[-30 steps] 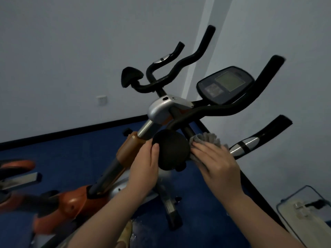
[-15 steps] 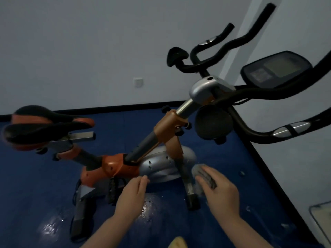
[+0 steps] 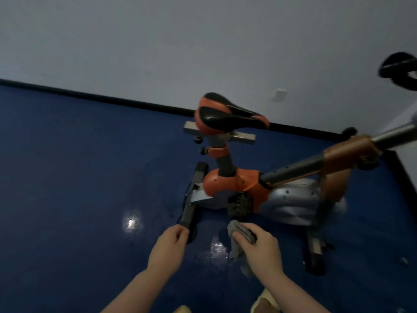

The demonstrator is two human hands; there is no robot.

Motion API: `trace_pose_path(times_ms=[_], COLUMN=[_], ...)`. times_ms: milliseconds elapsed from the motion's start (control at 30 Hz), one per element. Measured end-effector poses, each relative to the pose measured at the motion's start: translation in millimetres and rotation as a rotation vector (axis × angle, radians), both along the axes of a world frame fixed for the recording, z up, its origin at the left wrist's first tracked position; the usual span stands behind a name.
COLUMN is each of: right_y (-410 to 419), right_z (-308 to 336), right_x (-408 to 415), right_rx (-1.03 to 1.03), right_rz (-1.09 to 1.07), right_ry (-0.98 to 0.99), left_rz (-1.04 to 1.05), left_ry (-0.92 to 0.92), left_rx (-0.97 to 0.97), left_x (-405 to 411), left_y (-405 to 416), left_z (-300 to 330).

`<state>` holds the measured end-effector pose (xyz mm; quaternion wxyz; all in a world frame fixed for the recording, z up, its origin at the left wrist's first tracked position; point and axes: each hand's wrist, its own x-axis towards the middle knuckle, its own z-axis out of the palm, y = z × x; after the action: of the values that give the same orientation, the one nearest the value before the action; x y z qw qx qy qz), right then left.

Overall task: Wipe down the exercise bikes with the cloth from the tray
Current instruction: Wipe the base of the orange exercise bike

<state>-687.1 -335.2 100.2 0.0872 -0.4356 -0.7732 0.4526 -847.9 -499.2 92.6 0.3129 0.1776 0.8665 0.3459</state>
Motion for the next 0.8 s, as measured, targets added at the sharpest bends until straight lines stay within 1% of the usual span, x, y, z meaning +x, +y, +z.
trace_pose_path(times_ms=[133, 233, 400, 533, 633, 800], right_y=[-49.1, -58.8, -41.0, -18.9, -7.0, 14.2], right_z=[6.9, 15.4, 18.0, 14.4, 15.1, 13.8], right_x=[-50.9, -80.1, -123.4, -171.9, -212.2, -275.1], right_rx=[-0.038, -0.023, -0.014, -0.013, -0.036, -0.030], right_rz=[0.111, 0.169, 0.173, 0.217, 0.250, 0.329], right_ry=[0.027, 0.023, -0.009, -0.005, 0.013, 0.012], left_rz=[0.069, 0.069, 0.026, 0.040, 0.087, 0.194], left_ry=[-0.042, -0.061, -0.078, -0.047, -0.021, 0.041], left_rx=[-0.039, -0.029, -0.010, -0.017, -0.039, 0.018], left_x=[-24.4, -39.3, -74.5, -124.5, -171.1, -244.4], left_y=[-52.2, -56.8, -33.6, -19.6, -16.1, 8.2], left_z=[-6.9, -10.6, -14.6, -15.4, -7.6, -0.1])
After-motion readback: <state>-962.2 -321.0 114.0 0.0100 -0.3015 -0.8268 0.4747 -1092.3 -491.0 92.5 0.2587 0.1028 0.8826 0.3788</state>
